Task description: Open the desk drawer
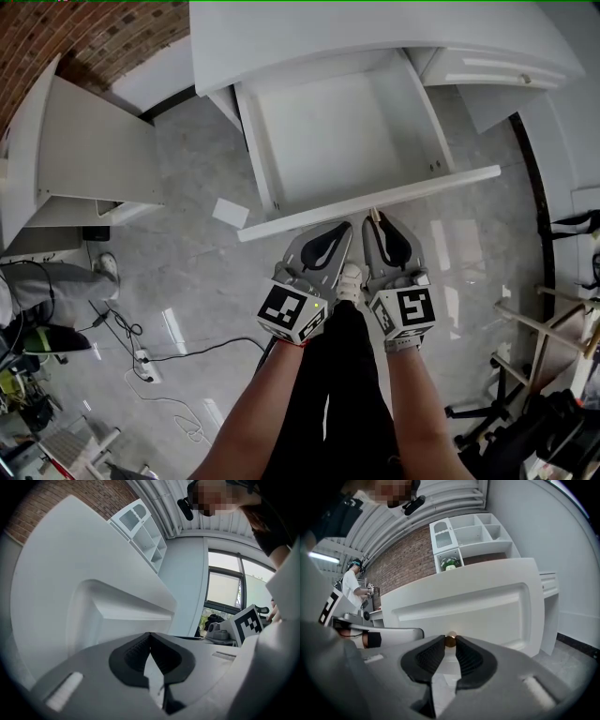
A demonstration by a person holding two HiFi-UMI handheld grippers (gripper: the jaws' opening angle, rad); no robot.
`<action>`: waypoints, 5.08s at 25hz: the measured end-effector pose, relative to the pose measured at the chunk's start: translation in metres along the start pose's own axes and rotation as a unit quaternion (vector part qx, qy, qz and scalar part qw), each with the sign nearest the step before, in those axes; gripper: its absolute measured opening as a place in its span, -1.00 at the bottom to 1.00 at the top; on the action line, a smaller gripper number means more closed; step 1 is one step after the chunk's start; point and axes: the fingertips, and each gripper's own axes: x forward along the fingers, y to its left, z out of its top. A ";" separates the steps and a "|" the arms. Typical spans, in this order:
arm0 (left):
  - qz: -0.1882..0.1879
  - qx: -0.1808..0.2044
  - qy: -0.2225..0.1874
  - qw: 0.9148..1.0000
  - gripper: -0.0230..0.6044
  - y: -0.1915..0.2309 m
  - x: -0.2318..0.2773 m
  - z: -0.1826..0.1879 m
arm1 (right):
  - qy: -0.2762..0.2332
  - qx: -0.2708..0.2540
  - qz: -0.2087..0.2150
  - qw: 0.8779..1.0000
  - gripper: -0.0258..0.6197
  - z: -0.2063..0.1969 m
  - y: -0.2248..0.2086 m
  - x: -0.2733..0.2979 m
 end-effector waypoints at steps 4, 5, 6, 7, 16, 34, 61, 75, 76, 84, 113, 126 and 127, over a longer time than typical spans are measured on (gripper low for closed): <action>0.005 -0.005 -0.001 1.000 -0.92 0.000 -0.004 -0.002 | 0.004 -0.001 0.001 1.000 -0.70 -0.001 0.002 -0.004; 0.006 -0.005 -0.002 1.000 -0.92 -0.001 -0.003 -0.002 | 0.004 -0.002 0.001 1.000 -0.70 -0.001 0.002 -0.005; 0.006 -0.006 -0.002 1.000 -0.92 -0.002 -0.002 -0.002 | 0.004 -0.003 0.001 1.000 -0.71 -0.001 0.002 -0.006; 0.006 -0.006 -0.003 1.000 -0.92 -0.002 -0.002 -0.002 | 0.004 -0.004 0.002 1.000 -0.71 -0.001 0.002 -0.007; 0.006 -0.007 0.007 1.000 -0.92 -0.013 -0.009 -0.007 | 0.018 -0.009 0.005 1.000 -0.70 -0.007 0.006 -0.018; 0.057 -0.037 0.006 0.998 -0.92 0.001 -0.015 -0.012 | 0.027 -0.011 0.028 0.999 -0.70 -0.006 0.007 -0.017; 0.074 -0.017 -0.025 0.997 -0.92 -0.019 -0.035 0.030 | -0.017 -0.034 0.077 0.996 -0.92 0.057 0.012 -0.052; 0.069 0.024 -0.033 0.997 -0.92 -0.052 -0.057 0.104 | -0.049 -0.037 0.098 0.993 -0.92 0.143 0.018 -0.084; 0.067 0.028 -0.036 0.997 -0.92 -0.054 -0.059 0.112 | -0.051 -0.038 0.100 0.993 -0.92 0.150 0.020 -0.086; 0.071 0.032 -0.051 0.996 -0.92 -0.066 -0.077 0.158 | -0.057 -0.047 0.103 0.992 -0.92 0.197 0.024 -0.107; 0.123 0.079 -0.116 0.982 -0.92 -0.107 -0.172 0.287 | -0.104 -0.069 0.100 0.987 -0.92 0.331 0.059 -0.182; 0.156 0.096 -0.122 0.975 -0.92 -0.087 -0.203 0.323 | -0.107 -0.074 0.096 0.987 -0.92 0.360 0.055 -0.182; 0.160 0.094 -0.122 0.975 -0.92 -0.085 -0.206 0.323 | -0.107 -0.072 0.095 0.987 -0.92 0.361 0.055 -0.182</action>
